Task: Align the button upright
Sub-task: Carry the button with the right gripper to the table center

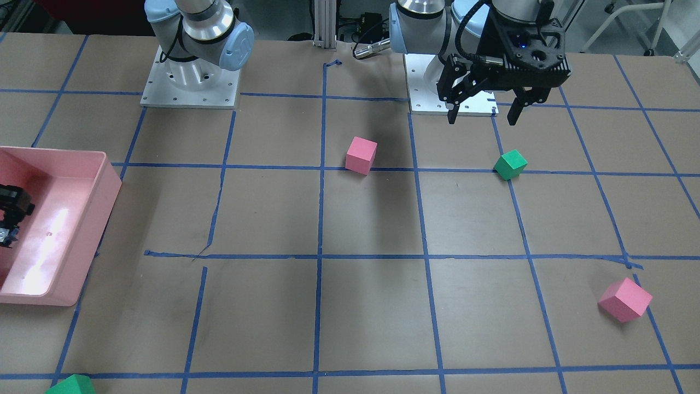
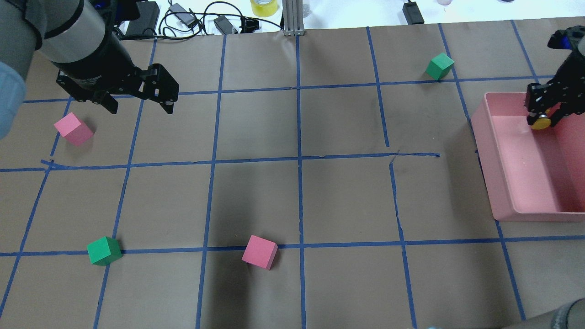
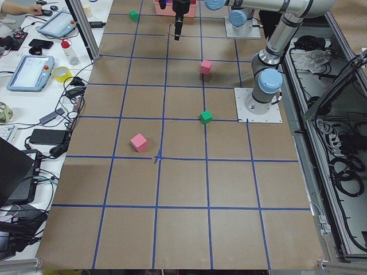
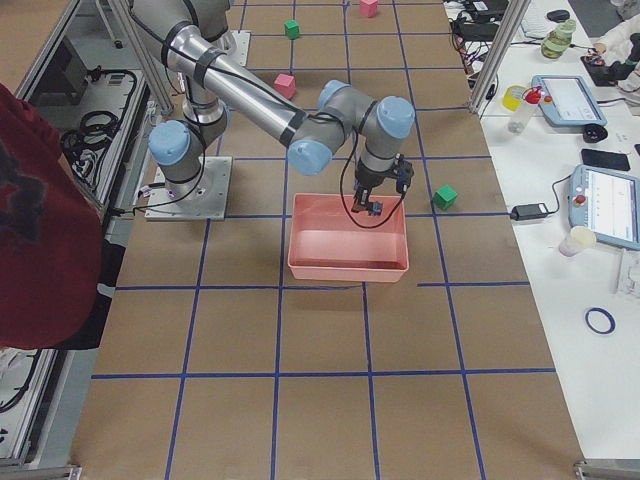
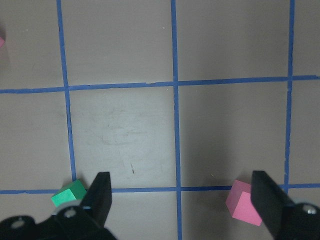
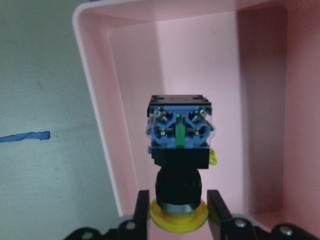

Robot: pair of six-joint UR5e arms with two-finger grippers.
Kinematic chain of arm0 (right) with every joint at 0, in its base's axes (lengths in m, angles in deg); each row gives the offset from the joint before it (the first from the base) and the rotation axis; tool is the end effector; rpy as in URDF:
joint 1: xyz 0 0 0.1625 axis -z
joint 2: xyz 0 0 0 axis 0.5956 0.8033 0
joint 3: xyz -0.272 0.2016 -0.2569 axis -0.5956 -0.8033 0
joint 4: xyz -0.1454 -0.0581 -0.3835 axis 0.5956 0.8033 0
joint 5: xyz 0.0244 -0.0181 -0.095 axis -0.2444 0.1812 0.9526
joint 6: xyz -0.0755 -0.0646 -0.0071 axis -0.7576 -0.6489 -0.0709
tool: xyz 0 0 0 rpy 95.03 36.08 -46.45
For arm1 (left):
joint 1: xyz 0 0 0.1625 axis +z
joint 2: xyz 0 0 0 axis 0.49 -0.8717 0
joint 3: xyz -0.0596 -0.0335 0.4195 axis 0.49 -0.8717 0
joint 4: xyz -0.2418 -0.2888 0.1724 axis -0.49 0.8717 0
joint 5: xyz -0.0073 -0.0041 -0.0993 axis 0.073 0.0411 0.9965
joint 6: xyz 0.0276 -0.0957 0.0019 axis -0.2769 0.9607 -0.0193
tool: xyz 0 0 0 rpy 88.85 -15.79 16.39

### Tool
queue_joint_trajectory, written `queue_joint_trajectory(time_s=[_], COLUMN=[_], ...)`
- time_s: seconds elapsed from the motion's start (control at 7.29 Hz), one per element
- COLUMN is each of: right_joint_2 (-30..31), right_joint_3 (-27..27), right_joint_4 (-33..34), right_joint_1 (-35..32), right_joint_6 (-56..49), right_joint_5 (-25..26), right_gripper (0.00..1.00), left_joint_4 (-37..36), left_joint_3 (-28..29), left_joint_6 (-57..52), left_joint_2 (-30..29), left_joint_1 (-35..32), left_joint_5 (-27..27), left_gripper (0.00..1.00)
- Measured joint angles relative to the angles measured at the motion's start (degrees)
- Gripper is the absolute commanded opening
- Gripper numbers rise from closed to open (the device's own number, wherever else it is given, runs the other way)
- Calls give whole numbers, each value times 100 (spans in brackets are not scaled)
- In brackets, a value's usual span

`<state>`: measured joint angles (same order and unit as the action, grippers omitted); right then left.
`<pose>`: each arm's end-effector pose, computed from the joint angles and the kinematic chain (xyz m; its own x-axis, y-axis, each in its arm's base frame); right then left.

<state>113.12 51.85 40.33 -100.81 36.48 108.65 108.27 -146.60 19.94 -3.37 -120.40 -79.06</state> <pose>-0.1345 -0.5654 0.3532 -0.9880 0.1443 0.0546 0.1502 0.9803 0.1281 -0.1376 -0.4562 0.5256 -0.9989 0.0227 -0.0422 0.0276 0.9923 -0.1207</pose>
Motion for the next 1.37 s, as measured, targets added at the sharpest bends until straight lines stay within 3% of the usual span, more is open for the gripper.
queue_joint_trajectory(time_s=[0.55,0.96,1.37], right_joint_2=[-108,-469,-854], right_joint_3=[-22,-24,-30], right_joint_4=[216,912,1518], right_joint_1=[-1721,-2791,-3494], right_joint_6=[1105,2101,2820], right_joint_5=[-216,-781,-1006], right_gripper=[0,0,0], left_joint_4=[0,0,8], left_joint_3=[0,0,0], left_joint_6=[0,0,0], left_joint_2=[0,0,0], left_joint_1=[0,0,0], left_joint_5=[0,0,0], left_gripper=[100,100,100])
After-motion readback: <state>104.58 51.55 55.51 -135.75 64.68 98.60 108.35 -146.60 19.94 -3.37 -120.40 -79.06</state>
